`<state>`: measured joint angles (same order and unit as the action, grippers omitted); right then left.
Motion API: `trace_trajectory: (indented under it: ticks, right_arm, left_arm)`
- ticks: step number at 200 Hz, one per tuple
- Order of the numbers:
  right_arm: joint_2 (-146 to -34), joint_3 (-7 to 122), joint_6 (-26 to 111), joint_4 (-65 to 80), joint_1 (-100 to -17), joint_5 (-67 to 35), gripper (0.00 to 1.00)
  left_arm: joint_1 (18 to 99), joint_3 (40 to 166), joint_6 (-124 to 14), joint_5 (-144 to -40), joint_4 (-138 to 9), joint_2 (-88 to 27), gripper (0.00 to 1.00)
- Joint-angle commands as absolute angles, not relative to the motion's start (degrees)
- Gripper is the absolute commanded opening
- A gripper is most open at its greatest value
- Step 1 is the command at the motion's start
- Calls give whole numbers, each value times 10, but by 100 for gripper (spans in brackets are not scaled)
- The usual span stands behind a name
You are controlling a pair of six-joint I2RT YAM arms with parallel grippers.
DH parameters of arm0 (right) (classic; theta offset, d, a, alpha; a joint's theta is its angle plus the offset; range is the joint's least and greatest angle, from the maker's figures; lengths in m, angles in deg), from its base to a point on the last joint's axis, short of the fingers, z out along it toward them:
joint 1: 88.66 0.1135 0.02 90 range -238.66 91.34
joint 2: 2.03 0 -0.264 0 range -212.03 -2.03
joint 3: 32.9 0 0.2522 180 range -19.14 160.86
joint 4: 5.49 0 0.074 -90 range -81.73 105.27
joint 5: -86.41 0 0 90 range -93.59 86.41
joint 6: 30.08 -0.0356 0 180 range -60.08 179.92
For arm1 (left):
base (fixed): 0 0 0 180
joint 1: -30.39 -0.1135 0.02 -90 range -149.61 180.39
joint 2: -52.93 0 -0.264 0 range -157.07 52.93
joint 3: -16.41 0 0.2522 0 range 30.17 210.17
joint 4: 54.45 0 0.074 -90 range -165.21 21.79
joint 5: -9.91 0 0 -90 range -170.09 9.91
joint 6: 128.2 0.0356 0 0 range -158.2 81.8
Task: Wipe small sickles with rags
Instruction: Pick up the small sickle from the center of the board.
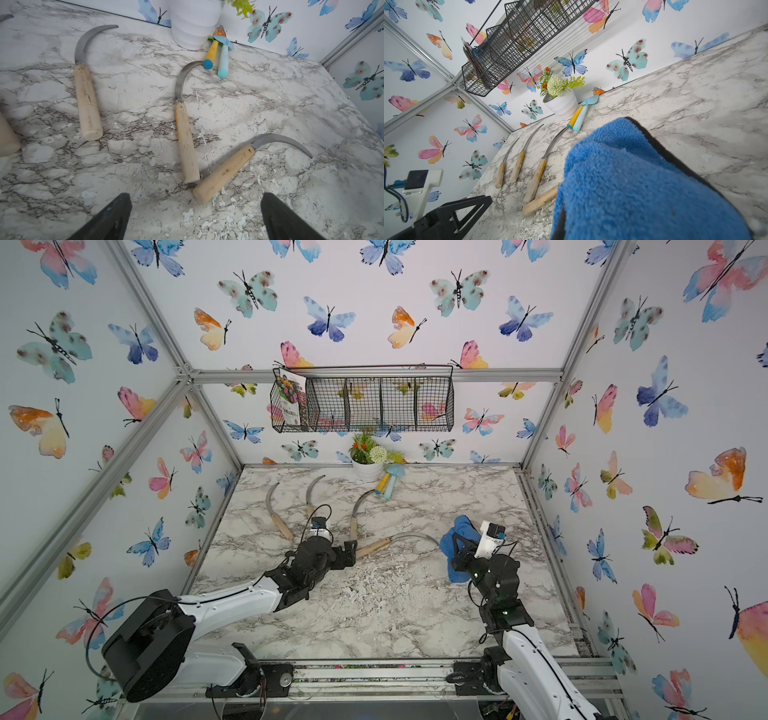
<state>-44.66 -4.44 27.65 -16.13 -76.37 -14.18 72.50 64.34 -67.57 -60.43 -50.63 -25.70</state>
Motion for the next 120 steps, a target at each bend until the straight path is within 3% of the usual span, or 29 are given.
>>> trace_trajectory:
  ticks: [1,30,97,120]
  right_arm:
    - [-442,-52,283,-163,-766,-151,2]
    - [-448,-51,284,-165,-766,-155,2]
    - [-450,-52,285,-165,-766,-155,2]
    - [-449,-52,285,-165,-766,-155,2]
  left_arm:
    - [729,664,-680,-600,-474,-302,94]
    - [729,707,-694,-591,-505,-371,89]
    - [718,790,-712,-583,-573,-511,62]
    - [695,779,-721,-602,-562,-520,60]
